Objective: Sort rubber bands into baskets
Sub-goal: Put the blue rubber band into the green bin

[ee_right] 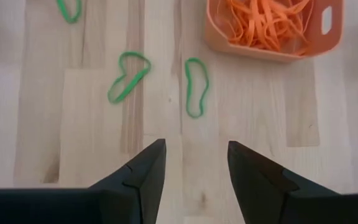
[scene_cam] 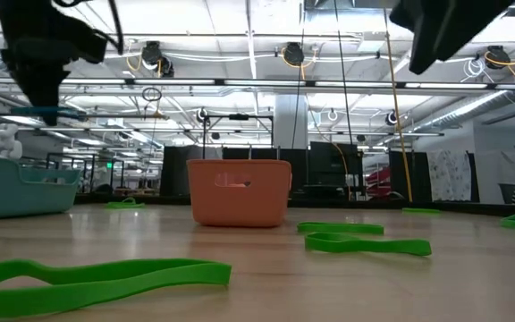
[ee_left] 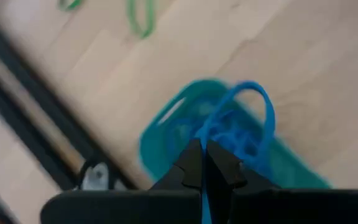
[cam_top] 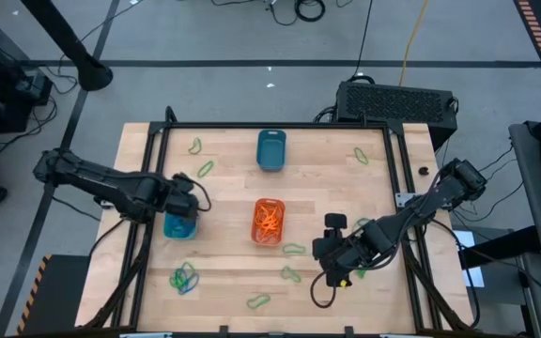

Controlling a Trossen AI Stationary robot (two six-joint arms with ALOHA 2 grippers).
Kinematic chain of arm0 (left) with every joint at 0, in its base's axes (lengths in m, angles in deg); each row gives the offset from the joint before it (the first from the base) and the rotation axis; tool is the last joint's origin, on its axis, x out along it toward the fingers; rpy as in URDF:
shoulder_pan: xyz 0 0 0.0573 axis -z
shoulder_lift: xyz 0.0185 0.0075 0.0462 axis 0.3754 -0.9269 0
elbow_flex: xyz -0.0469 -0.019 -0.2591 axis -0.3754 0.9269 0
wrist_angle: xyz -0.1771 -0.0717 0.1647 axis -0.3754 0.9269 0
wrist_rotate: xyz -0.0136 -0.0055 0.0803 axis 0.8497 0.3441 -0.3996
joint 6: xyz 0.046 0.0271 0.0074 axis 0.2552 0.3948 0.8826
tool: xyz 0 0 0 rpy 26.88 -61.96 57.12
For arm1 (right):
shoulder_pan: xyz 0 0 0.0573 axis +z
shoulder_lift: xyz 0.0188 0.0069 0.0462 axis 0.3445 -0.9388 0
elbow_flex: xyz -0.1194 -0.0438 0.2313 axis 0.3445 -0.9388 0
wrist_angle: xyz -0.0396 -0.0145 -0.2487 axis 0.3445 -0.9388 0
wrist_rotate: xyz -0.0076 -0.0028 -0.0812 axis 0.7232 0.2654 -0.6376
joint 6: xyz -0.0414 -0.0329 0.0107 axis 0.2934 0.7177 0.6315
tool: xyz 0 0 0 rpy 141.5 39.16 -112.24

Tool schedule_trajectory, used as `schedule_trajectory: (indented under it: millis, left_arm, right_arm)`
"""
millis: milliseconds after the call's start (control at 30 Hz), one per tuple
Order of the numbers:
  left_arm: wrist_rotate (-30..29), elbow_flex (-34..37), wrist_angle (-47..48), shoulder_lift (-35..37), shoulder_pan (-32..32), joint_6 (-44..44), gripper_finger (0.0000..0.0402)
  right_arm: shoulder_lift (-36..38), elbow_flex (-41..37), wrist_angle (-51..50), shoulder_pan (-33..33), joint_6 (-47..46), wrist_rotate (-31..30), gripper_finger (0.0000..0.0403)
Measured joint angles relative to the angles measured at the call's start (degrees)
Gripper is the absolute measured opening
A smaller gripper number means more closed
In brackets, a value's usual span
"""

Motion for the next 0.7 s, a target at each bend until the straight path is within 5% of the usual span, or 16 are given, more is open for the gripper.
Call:
schedule_trajectory:
  millis: [300, 700]
  left_arm:
    - [4.48, 3.49, -0.61, -1.28, 0.00, 0.77, 0.0008]
    - [6.76, 5.97, -2.19, -4.17, 0.00, 2.50, 0.0095]
  right_arm:
    - [0.00, -4.63, 0.28, 0.00, -4.98, 0.23, 0.0164]
    - [0.00, -4.07, -3.68, -0.67, -8.86, 1.86, 0.0164]
